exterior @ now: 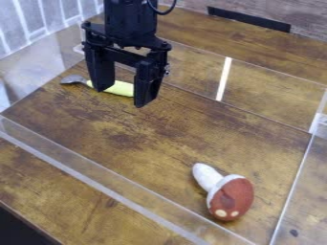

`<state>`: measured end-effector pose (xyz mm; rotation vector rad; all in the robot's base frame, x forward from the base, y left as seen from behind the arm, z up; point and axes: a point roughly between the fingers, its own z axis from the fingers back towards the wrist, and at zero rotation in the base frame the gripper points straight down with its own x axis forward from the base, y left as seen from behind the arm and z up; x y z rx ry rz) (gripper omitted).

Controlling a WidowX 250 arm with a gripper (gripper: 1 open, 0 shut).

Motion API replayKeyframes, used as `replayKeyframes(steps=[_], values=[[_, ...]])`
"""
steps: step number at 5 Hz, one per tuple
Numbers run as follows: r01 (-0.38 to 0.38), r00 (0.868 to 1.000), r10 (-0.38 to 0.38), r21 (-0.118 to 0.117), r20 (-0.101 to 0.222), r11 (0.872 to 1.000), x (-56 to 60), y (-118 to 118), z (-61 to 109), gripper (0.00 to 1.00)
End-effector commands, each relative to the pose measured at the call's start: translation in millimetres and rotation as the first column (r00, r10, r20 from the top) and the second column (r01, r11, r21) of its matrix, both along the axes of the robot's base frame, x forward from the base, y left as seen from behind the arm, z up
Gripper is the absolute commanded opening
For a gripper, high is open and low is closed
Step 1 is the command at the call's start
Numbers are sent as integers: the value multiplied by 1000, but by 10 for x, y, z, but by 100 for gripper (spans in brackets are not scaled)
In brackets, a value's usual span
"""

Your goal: Remove the mushroom from the silver pot and put it on the table

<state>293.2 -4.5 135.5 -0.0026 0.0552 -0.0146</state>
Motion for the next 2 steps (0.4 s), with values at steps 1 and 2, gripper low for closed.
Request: replayKeyframes(steps=[1,2], values=[[-22,1000,22,-5,-2,1000,106,5,-15,100],[-10,1000,10,-6,4,1000,186,121,-54,100]])
